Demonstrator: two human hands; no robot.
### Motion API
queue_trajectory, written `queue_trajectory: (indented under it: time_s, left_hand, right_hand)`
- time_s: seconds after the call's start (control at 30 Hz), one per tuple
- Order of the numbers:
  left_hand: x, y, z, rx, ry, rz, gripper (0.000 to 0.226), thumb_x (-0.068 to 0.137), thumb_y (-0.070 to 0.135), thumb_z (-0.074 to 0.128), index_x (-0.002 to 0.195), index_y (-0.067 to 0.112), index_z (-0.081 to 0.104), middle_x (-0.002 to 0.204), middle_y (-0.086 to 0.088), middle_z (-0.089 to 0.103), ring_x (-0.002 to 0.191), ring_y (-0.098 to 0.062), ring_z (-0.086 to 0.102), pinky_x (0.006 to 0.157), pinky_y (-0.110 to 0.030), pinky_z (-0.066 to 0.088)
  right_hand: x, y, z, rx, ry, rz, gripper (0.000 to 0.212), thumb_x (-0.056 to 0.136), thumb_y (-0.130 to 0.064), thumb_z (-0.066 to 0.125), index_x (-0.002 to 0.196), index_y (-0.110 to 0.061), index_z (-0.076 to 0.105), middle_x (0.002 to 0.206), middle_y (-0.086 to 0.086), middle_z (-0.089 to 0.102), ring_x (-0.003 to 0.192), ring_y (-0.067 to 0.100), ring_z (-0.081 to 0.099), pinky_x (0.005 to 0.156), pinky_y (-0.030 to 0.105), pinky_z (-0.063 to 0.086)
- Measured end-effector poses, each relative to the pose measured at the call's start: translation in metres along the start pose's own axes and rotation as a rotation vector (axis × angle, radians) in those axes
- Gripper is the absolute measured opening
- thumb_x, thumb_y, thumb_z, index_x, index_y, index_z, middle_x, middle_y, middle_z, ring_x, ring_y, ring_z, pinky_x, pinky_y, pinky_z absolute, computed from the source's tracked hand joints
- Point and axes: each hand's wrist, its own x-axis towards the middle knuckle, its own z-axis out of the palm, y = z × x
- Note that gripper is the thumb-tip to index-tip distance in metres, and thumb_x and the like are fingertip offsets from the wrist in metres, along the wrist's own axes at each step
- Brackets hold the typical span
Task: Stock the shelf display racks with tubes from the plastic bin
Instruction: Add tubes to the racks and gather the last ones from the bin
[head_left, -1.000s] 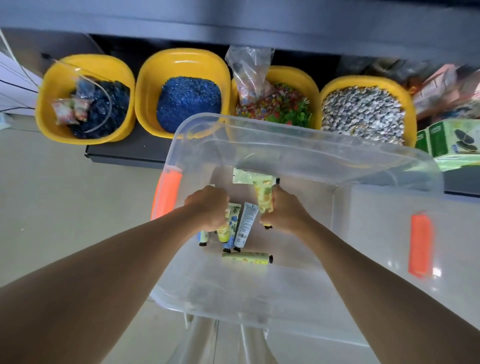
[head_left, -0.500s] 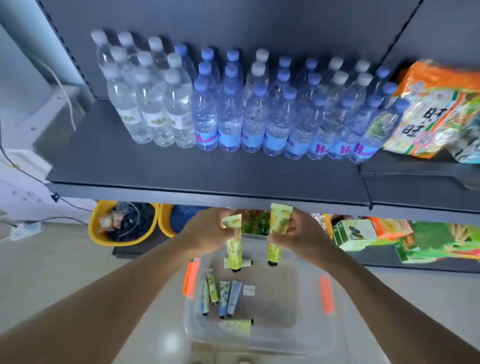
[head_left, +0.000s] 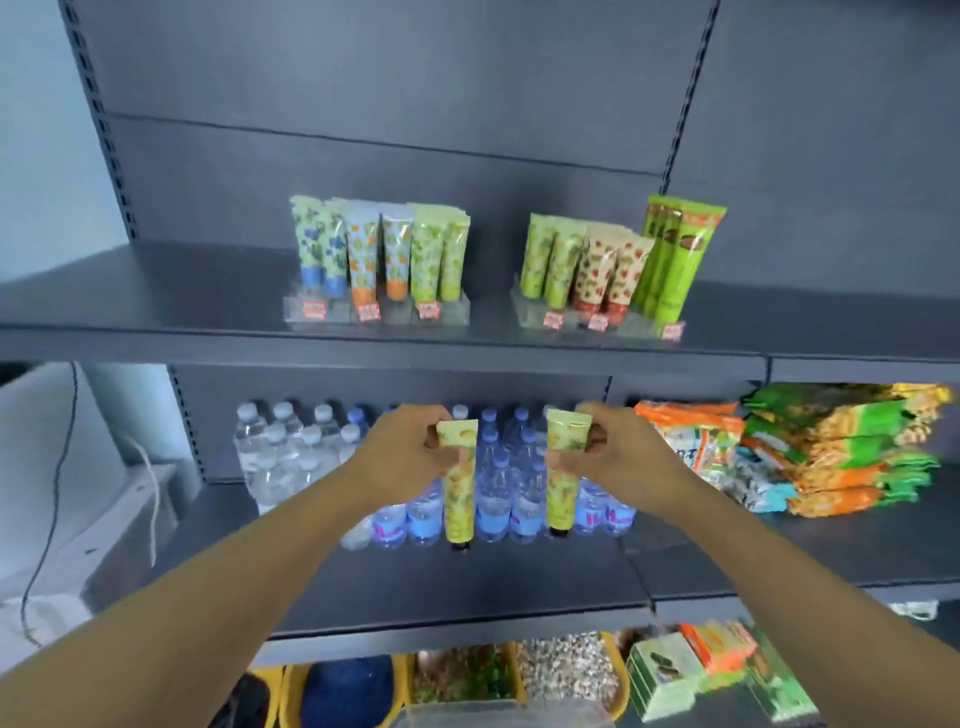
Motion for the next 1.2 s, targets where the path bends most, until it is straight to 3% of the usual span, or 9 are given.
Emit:
queue_trajectory:
  time_s: [0.1,0.2,0.33,0.47,0.57,0.73,0.9,1.03,1.2]
  left_hand:
    - [0.014,0.03,-0.021,0.007,0.01,0.073,0.015,0.087,0.018,0.064,0.075,0.011,0.056,0.072,-0.014,0.057,0.062,-0.021,0.047,0.058,-0.03,0.038]
    - [0.028,0.057,-0.035,0.0,0.02,0.122,0.021,0.091,0.021,0.058,0.073,0.019,0.048,0.071,-0.009,0.05,0.057,-0.02,0.041,0.056,-0.03,0.036]
    - [0.047,0.083,-0.042,0.015,0.041,0.157,0.016,0.093,0.021,0.055,0.079,0.02,0.049,0.067,-0.004,0.045,0.063,-0.02,0.043,0.063,-0.034,0.041]
    - [0.071,0.102,-0.047,0.061,0.088,0.17,0.009,0.094,0.019,0.054,0.086,0.015,0.052,0.07,-0.005,0.049,0.068,-0.02,0.048,0.077,-0.043,0.05]
    - [0.091,0.116,-0.051,0.059,0.113,0.164,0.009,0.094,0.017,0.053,0.087,0.021,0.052,0.073,-0.007,0.052,0.064,-0.019,0.048,0.065,-0.033,0.048]
    - [0.121,0.137,-0.057,0.102,0.173,0.223,0.008,0.094,0.011,0.053,0.088,0.017,0.051,0.064,0.002,0.047,0.047,-0.008,0.037,0.039,-0.01,0.029]
    - [0.155,0.147,-0.065,0.167,0.223,0.263,0.005,0.094,0.013,0.051,0.092,0.018,0.051,0.066,0.005,0.05,0.053,-0.006,0.043,0.048,-0.018,0.032]
    - [0.178,0.146,-0.07,0.193,0.207,0.281,0.005,0.095,0.014,0.051,0.095,0.018,0.053,0.07,0.006,0.051,0.059,-0.005,0.045,0.054,-0.019,0.035]
    - [0.2,0.145,-0.072,0.212,0.196,0.293,0.008,0.095,0.013,0.05,0.1,0.015,0.056,0.074,0.007,0.049,0.066,-0.012,0.046,0.065,-0.022,0.034]
  right_hand:
    - [0.008,-0.025,-0.034,-0.023,0.068,-0.066,0.024,0.077,-0.022,0.076,0.08,-0.019,0.053,0.067,0.005,0.058,0.059,0.014,0.051,0.059,0.03,0.041]
    - [0.019,-0.041,-0.062,-0.074,0.106,-0.12,0.022,0.082,-0.021,0.072,0.09,-0.009,0.054,0.069,0.011,0.059,0.058,0.018,0.055,0.057,0.031,0.043]
    - [0.04,-0.05,-0.092,-0.183,0.162,-0.166,0.02,0.086,-0.025,0.068,0.09,-0.019,0.049,0.074,0.002,0.056,0.06,0.013,0.06,0.061,0.03,0.049]
    - [0.067,-0.057,-0.117,-0.253,0.183,-0.195,0.028,0.087,-0.013,0.065,0.07,-0.022,0.045,0.065,-0.008,0.047,0.05,-0.001,0.052,0.05,0.01,0.038]
    - [0.09,-0.063,-0.132,-0.371,0.196,-0.196,0.023,0.086,-0.013,0.067,0.075,-0.017,0.048,0.067,-0.006,0.047,0.061,0.013,0.049,0.053,0.021,0.037]
    - [0.122,-0.076,-0.144,-0.447,0.23,-0.243,0.013,0.087,-0.018,0.066,0.091,-0.017,0.054,0.08,0.0,0.061,0.07,0.019,0.058,0.054,0.023,0.039]
    - [0.15,-0.089,-0.137,-0.575,0.254,-0.297,0.012,0.093,-0.023,0.057,0.104,-0.018,0.055,0.099,0.007,0.064,0.081,0.021,0.059,0.061,0.027,0.042]
    - [0.171,-0.091,-0.127,-0.781,0.284,-0.268,0.03,0.094,-0.028,0.053,0.122,-0.017,0.054,0.114,0.013,0.058,0.113,0.029,0.049,0.092,0.035,0.038]
    - [0.183,-0.086,-0.119,-0.863,0.243,-0.233,0.036,0.094,-0.026,0.052,0.128,-0.014,0.049,0.115,0.011,0.059,0.117,0.027,0.044,0.097,0.036,0.033]
